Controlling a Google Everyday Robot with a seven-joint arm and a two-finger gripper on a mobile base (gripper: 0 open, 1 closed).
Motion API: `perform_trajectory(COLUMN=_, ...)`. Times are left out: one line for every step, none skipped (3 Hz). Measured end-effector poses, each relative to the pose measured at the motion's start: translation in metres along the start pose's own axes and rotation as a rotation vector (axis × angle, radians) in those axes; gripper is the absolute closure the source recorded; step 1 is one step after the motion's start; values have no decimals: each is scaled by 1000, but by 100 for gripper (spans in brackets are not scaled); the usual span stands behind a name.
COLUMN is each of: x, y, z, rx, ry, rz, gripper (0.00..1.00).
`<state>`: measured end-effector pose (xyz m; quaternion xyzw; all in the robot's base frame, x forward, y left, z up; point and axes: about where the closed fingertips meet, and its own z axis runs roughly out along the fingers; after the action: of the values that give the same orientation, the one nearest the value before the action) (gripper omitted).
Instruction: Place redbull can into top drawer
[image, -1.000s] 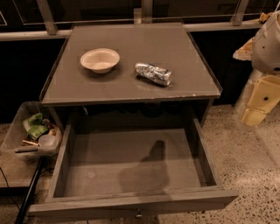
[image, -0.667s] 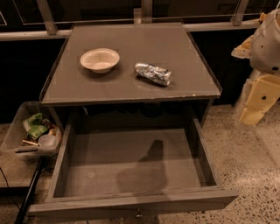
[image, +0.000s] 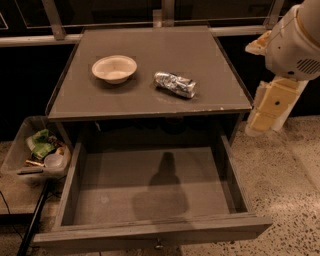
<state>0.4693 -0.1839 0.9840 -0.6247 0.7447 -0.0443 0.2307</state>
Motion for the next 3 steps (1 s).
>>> perform_trajectory(x=-9, y=-21, z=13, rx=17, ry=-93, rz=53, gripper=0)
perform_trajectory(x=-25, y=-48, z=30, rx=30, ry=-173, rz=112, gripper=0)
perform_trajectory(x=-25, y=-48, z=30, rx=30, ry=-173, rz=112, gripper=0)
